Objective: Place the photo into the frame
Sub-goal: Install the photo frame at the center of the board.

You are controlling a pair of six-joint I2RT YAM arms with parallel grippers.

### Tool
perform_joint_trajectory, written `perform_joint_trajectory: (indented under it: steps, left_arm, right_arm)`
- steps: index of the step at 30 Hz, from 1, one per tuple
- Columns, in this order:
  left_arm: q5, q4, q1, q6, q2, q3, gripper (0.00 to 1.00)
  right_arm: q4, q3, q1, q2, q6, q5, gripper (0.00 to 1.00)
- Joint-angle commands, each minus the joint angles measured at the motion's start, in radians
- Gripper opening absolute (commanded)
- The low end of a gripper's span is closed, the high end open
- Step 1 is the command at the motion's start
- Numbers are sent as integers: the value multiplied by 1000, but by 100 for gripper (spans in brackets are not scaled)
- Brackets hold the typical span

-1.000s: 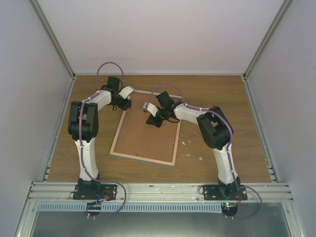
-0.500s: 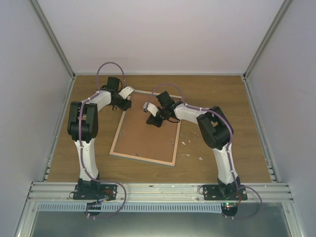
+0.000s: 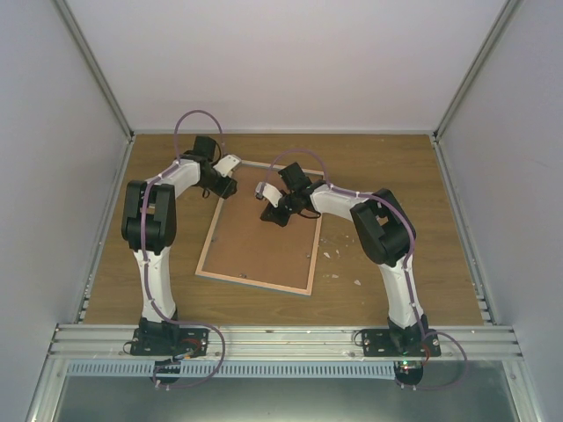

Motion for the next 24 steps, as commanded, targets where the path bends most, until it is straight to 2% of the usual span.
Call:
perform_joint_trajectory:
  steps: [1, 7, 14, 22, 24]
  left_arm:
    - [-4, -7, 9, -3, 24, 17, 58]
    - [-46, 29, 22, 32, 9, -56, 56]
    - [-100, 68, 56, 60, 16, -92, 49]
    - [-95, 82, 70, 96, 41, -105, 37]
    - [-79, 73, 70, 102, 42, -104, 37]
  right_arm:
    - [11, -11, -5, 14, -9, 0, 13]
    - [10, -11, -6, 14, -11, 2, 13]
    - [11, -13, -6, 13, -11, 4, 13]
    - [8, -13, -9, 13, -12, 4, 13]
    - [8, -13, -8, 13, -12, 4, 13]
